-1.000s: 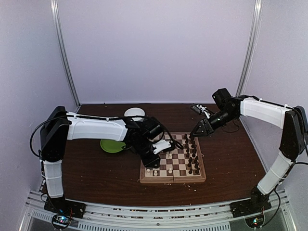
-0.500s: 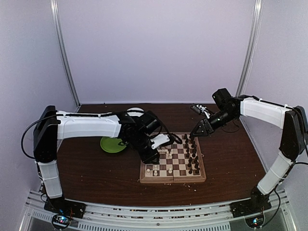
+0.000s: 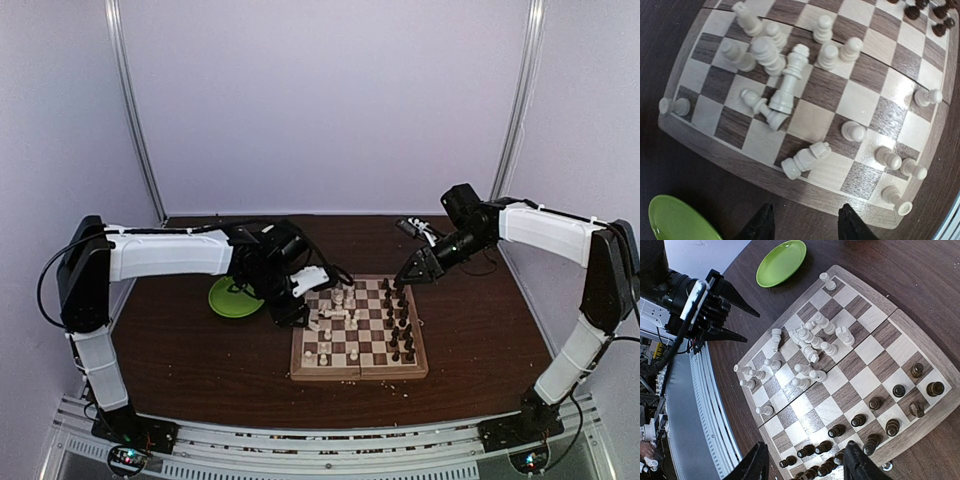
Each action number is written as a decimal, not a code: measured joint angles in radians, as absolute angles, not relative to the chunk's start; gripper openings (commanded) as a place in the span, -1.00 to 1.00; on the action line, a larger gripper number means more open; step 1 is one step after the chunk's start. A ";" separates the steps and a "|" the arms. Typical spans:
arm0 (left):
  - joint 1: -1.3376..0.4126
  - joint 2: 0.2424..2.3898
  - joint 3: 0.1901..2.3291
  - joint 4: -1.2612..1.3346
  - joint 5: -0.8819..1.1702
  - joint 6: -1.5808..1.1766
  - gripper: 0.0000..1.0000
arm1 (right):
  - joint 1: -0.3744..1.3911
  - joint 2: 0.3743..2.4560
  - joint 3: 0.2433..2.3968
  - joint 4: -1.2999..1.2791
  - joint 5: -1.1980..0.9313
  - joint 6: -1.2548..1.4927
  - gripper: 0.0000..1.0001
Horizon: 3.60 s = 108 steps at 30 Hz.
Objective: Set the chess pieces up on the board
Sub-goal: Pick up the knight from e1, then pass from the left arm to the right
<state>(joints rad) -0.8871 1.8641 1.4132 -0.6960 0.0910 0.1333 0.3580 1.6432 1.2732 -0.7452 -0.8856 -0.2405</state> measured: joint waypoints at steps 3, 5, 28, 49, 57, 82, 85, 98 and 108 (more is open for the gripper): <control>-0.879 1.865 1.394 -0.685 0.138 0.220 -0.08 | 0.358 1.647 1.273 -0.745 -0.886 -0.241 0.01; -0.868 1.865 1.397 -0.674 0.164 0.281 -0.08 | 0.358 1.649 1.273 -0.746 -0.886 -0.240 0.01; -0.832 2.047 1.486 -0.653 0.269 0.530 -0.26 | 0.358 1.677 1.292 -0.762 -0.885 -0.241 0.01; -0.833 2.006 1.425 -0.635 0.278 0.461 -0.75 | 0.358 1.678 1.303 -0.768 -0.892 -0.239 0.00; -0.806 1.828 1.295 -0.566 0.289 0.310 -0.76 | 0.358 1.641 1.304 -0.719 -0.874 -0.163 0.03; -0.796 1.548 1.019 0.242 0.389 -0.311 -0.75 | 0.645 1.863 1.790 -0.804 -0.905 -0.021 -0.22; -0.799 1.548 1.015 0.251 0.410 -0.313 -0.75 | 0.661 1.884 1.804 -0.811 -0.906 -0.015 -0.32; -0.801 1.549 1.010 0.262 0.455 -0.313 -0.69 | 0.666 1.889 1.809 -0.815 -0.952 -0.001 -0.91; -0.805 1.550 1.015 0.214 0.429 -0.299 -0.08 | 0.667 1.889 1.809 -0.810 -0.945 -0.023 -0.98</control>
<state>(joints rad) -0.8051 1.5497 1.0149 0.2138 0.4290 -0.2993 0.6666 1.8893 1.8088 -0.8104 -0.9447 -0.0235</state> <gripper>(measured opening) 0.431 0.080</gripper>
